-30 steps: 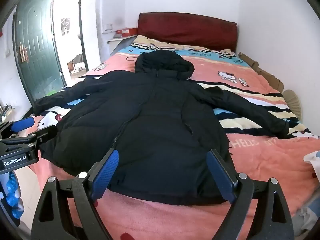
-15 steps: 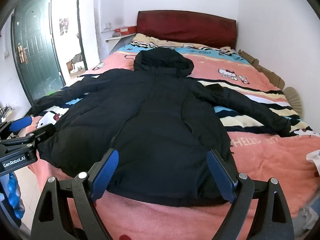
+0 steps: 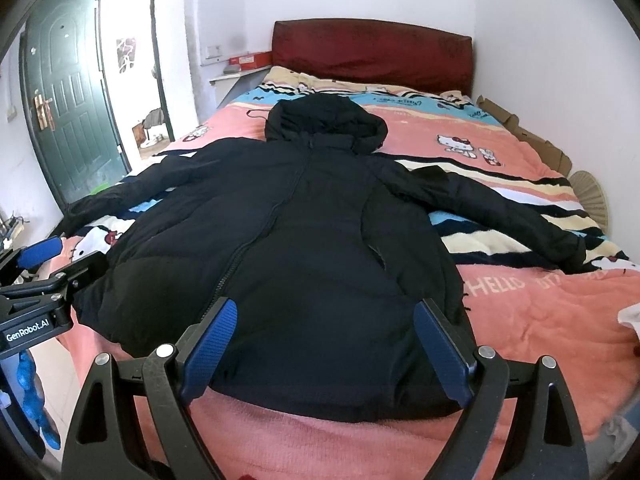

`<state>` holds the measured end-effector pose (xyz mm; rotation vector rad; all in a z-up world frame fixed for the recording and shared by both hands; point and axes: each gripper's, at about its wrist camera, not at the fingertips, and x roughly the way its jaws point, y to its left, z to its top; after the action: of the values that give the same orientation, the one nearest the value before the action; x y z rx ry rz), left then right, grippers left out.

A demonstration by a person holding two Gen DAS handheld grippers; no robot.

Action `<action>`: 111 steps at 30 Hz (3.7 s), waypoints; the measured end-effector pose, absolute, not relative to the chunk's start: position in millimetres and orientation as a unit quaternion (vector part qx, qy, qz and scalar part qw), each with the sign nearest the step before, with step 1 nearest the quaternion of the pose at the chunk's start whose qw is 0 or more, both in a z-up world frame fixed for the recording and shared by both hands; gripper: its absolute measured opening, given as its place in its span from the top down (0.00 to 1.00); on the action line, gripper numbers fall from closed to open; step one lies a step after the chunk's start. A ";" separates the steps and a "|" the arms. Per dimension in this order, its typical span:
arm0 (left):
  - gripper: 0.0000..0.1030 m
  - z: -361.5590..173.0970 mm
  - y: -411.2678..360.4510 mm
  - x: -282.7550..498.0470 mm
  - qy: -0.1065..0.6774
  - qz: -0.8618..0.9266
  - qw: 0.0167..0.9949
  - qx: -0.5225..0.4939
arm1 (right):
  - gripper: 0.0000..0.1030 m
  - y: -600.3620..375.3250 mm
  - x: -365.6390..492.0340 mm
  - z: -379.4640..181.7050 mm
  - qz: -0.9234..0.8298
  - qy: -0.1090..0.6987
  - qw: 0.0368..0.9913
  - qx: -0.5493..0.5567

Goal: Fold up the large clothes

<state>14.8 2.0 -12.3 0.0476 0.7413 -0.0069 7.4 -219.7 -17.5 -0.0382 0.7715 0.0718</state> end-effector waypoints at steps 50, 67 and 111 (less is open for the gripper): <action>0.13 -77.2 -19.7 101.1 0.494 0.011 0.869 -0.030 | 0.10 -439.6 106.7 -79.2 -0.096 0.378 0.890 0.237; 0.13 -104.2 -9.3 128.0 0.511 0.013 0.859 -0.034 | 0.10 -670.3 158.6 -95.4 -0.307 0.309 0.826 0.358; 0.13 -81.2 122.2 93.3 0.413 0.055 0.906 -0.078 | 0.80 -314.6 335.3 90.4 0.075 0.288 0.930 0.215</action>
<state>93.3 122.2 -81.2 -0.1614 0.8531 0.1138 335.3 -314.6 90.4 0.4399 0.5900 0.1546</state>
